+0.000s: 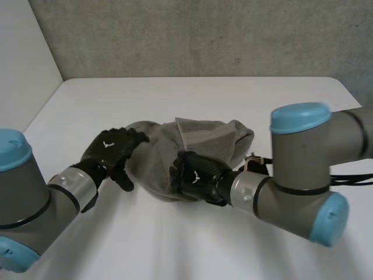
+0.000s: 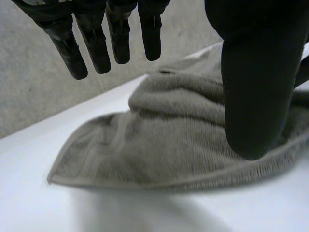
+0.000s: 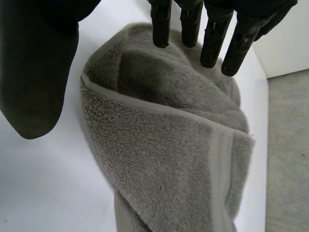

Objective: Fold the laundry

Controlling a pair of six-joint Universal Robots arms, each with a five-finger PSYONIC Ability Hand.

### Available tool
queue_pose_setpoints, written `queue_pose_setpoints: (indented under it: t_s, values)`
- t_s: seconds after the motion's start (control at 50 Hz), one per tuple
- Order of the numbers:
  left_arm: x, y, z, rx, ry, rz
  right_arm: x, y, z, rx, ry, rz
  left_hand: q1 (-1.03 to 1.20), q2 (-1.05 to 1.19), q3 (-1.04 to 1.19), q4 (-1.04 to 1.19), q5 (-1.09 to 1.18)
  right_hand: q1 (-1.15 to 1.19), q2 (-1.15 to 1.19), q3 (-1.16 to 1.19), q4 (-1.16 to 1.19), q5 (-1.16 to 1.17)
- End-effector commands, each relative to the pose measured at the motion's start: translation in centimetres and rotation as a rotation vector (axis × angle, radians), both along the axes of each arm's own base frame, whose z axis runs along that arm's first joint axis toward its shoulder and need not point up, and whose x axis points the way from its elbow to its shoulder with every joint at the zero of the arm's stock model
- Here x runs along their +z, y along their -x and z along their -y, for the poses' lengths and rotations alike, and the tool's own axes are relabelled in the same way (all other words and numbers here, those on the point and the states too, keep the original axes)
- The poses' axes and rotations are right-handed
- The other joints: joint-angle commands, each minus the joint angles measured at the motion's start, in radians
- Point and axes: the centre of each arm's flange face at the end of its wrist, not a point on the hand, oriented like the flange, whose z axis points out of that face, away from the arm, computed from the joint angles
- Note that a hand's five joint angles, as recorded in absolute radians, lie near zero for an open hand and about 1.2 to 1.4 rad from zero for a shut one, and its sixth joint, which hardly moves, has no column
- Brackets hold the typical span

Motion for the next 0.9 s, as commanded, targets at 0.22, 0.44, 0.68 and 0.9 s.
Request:
queue_pose_setpoints:
  t_s: [0.22,0.44,0.68,0.9]
  values:
    - [-0.5,0.1,0.2,-0.009,0.019,0.040,-3.0,-2.3,4.8,-0.106,0.184,-0.006,0.018,0.017,0.017,0.019,0.018,0.451,0.450,0.448,0.438,0.453]
    - [-0.9,0.8,0.2,-0.033,0.024,0.033,3.7,-3.2,6.3,-0.206,0.206,0.269,0.018,0.017,0.017,0.019,0.018,1.158,1.156,1.155,1.145,1.160]
    - [-3.1,3.2,1.1,-0.080,0.005,0.032,9.0,-1.0,4.2,-0.365,-0.160,0.564,-0.070,-0.071,-0.071,-0.069,-0.070,1.158,1.156,1.155,1.145,1.160]
    - [-4.3,4.5,2.8,-0.082,0.025,0.026,7.2,2.0,1.9,-0.422,-0.253,0.483,0.023,0.023,0.023,0.024,0.023,1.158,1.156,1.155,1.145,1.160]
